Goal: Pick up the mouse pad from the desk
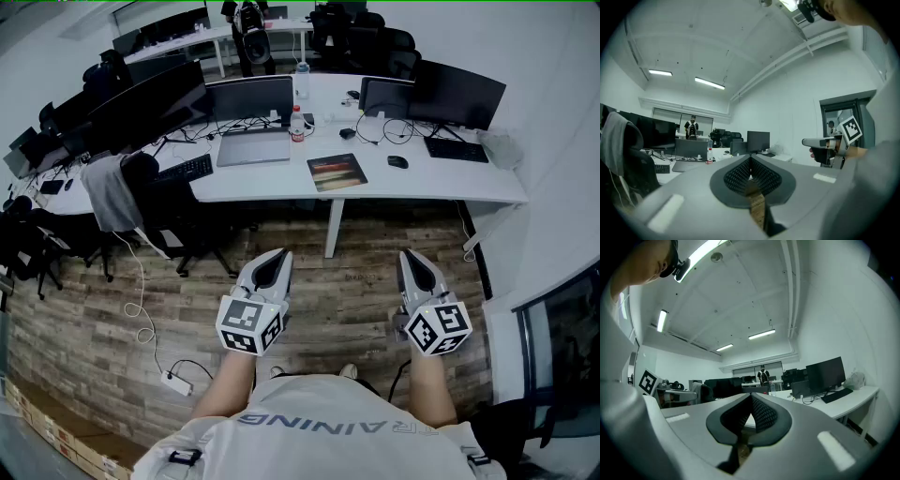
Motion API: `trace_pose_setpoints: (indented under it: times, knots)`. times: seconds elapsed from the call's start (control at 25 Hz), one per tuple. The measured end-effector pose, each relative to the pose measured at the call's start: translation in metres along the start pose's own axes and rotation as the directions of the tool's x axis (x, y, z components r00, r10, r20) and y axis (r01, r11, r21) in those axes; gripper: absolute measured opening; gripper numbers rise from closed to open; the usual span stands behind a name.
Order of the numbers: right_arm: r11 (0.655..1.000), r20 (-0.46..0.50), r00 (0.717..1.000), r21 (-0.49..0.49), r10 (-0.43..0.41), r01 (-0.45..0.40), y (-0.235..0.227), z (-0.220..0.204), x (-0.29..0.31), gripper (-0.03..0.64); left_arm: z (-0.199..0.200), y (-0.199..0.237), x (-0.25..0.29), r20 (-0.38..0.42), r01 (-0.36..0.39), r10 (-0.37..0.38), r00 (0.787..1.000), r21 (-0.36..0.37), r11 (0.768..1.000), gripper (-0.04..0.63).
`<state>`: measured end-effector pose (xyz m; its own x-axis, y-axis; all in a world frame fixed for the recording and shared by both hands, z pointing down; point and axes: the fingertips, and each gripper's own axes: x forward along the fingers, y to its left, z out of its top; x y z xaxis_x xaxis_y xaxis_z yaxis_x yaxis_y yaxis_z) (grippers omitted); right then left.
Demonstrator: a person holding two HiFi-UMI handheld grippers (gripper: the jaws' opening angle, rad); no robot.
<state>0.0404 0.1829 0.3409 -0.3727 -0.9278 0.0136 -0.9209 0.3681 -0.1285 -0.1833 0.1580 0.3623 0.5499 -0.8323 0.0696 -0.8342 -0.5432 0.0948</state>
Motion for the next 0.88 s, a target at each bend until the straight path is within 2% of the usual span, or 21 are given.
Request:
trace_pose_setpoints:
  times: [0.88]
  knots:
    - [0.998,0.010,0.998,0.043,0.054,-0.054,-0.017,-0.003,0.015,0.015,-0.005,-0.005,0.022,-0.020,-0.008,0.008,1.000,-0.006,1.000,0.002]
